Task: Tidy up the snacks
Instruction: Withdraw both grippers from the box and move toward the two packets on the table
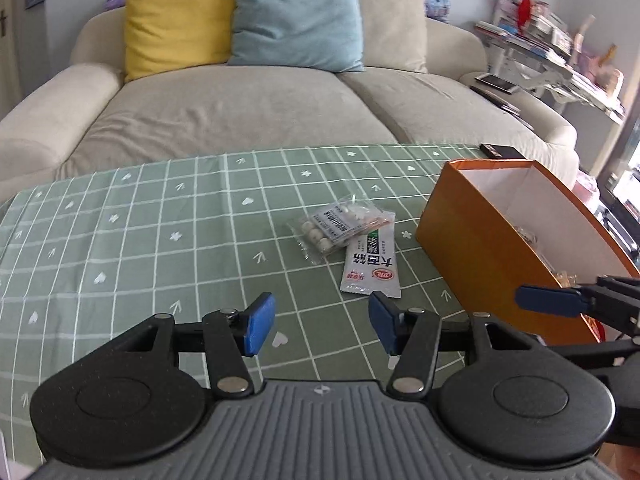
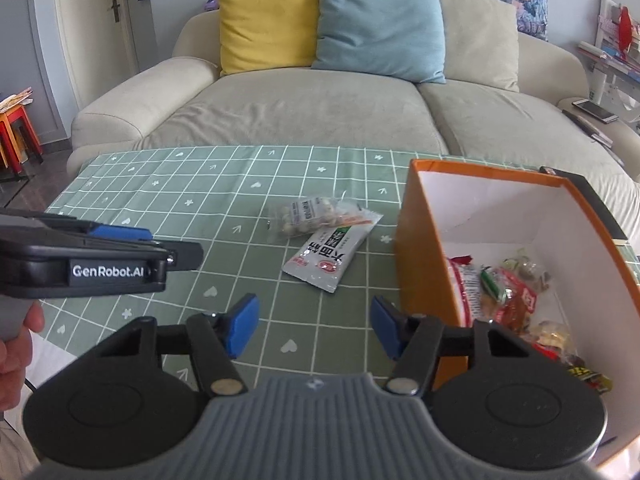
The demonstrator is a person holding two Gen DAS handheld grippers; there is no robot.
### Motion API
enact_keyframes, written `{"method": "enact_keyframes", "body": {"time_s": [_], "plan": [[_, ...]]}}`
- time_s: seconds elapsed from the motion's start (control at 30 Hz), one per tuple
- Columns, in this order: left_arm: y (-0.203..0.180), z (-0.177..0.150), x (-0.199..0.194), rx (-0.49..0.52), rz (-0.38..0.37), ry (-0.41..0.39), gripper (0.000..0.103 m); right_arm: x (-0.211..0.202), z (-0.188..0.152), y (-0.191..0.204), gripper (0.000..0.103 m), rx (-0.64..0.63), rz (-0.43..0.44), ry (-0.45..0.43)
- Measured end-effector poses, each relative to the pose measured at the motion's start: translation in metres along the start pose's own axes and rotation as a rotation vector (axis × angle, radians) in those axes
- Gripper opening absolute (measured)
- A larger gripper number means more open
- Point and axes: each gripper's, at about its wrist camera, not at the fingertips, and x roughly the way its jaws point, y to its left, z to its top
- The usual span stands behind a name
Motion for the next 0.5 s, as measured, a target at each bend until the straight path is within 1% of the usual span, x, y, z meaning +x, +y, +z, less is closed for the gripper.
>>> {"method": "enact_keyframes", "body": {"time_s": [0.03,0.1,0.2,0.27,0.37,0.5], "plan": [[0.001,0.002,0.005,0.017,-0.009,-0.001,0.065,0.005,0.001,0.000,0.056,0.006,0.007,0.004],[0.002,0.005,0.015,0.046,-0.023,-0.004,0.074,0.015,0.005,0.001,0.056,0.023,0.018,0.014],[0.007,0.012,0.032,0.071,-0.049,0.003,0.077,0.032,0.010,0.001,0.055,0.059,0.027,0.028],[0.010,0.016,0.043,0.102,-0.065,0.005,0.079,0.044,0.012,0.000,0.054,0.077,0.018,0.038],[0.012,0.022,0.062,0.180,-0.082,0.018,0.079,0.063,0.013,-0.003,0.051,0.110,0.011,0.062],[0.015,0.031,0.091,0.270,-0.115,0.048,0.080,0.088,0.013,-0.008,0.051,0.149,-0.017,0.095]]}}
